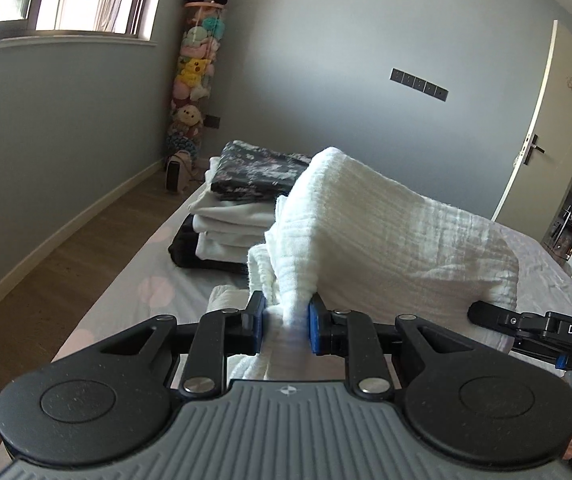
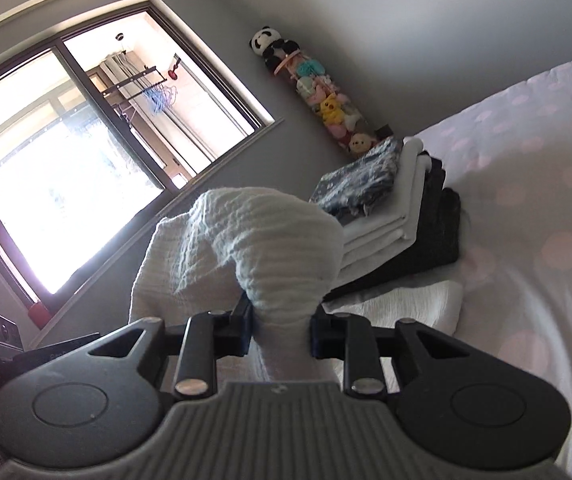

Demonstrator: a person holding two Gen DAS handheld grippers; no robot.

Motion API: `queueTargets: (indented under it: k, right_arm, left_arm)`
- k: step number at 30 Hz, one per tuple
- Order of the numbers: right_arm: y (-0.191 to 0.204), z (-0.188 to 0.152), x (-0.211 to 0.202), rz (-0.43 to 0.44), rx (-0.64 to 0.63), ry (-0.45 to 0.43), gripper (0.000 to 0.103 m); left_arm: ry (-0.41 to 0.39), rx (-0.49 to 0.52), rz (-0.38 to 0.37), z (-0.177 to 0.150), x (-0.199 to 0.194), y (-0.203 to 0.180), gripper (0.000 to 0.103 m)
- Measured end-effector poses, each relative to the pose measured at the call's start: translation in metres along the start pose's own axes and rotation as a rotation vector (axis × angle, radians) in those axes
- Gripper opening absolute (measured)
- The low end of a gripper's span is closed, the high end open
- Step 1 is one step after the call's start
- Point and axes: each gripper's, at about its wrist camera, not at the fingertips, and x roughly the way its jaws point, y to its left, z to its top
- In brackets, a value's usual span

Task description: Fold clothes

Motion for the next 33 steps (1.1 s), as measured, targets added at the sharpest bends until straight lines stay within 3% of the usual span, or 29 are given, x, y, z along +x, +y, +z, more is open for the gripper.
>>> queueTargets:
  k: [6, 14, 23, 28, 33]
  right_arm:
    - [-0.027, -0.019, 0.054, -0.053, 0.029, 0.077, 0.029]
    - [-0.073, -0.019, 0.124, -0.151, -0.010, 0.161, 0.030]
    - [-0.112, -0.026, 0.164, -0.208, 0.030, 0.244, 0.031]
    - [-0.123, -0.023, 0.159, -0.200, 0.064, 0.246, 0.047]
    - [-0.151, -0.010, 0.149, -0.183, 0.234, 0.198, 0.063]
  left_arm:
    - [0.087, -0.028, -0.002, -0.017, 0.057, 0.033, 0.025]
    - [0.205, -0.043, 0.013, -0.034, 0.135, 0.054, 0.025]
    - [0.283, -0.034, 0.027, -0.050, 0.167, 0.064, 0.025]
    - [0.287, -0.017, 0.036, -0.050, 0.166, 0.061, 0.025]
    - [0.291, -0.012, 0.046, -0.048, 0.170, 0.061, 0.025]
